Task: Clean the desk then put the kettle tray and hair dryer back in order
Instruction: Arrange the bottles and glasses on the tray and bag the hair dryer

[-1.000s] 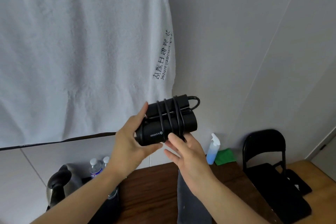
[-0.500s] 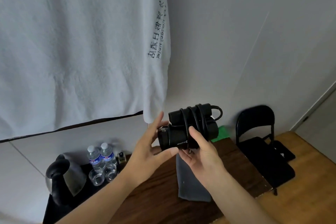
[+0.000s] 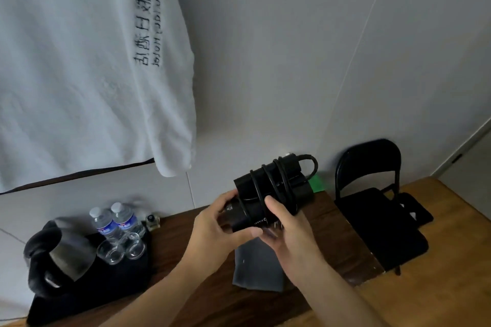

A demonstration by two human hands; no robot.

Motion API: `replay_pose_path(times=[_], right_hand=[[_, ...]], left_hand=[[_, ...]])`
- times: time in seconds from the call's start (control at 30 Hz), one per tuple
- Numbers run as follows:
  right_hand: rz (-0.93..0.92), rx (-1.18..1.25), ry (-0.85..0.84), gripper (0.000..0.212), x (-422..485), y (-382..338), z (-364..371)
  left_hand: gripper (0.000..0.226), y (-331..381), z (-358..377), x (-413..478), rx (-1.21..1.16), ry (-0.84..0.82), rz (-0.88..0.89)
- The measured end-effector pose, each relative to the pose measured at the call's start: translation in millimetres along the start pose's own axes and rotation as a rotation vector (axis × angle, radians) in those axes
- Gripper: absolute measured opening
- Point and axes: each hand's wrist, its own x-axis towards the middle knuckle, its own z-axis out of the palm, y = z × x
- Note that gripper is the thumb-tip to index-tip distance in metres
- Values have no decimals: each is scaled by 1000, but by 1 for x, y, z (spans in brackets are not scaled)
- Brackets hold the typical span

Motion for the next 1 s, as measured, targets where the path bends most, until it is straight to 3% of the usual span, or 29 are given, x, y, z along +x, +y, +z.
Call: replay_pose_path(times=[0.2,0.3,0.37,0.53,0.67,0.77,0.87,1.0], right_hand=[[111,-34,52,61,47,-23,-85],[179,-71,94,72,71,-29,-127],[223,-112,130,82,84,-29,-151],[342,-181,260,55,110,-5,-206],[442,-183,386,66,113,26,-231],[507,-191,440,45,112,51,-245],[543,-195,493,47,109,70,-257],[603,-204,533,50,101,82,-273]], left_hand=[[82,-27,82,21,39,-73,-113],[93,-56,98,26,49,-98,-214],[89,-78,103,23,57,-84,-305],[73,-145,108,8,195,-32,-546],[66,-209,123,-11,345,-165,-676],[52,-243,152,-15,485,-327,-680],[48,-275,189,-9,593,-480,-599],[51,-302,240,17,712,-398,-575]])
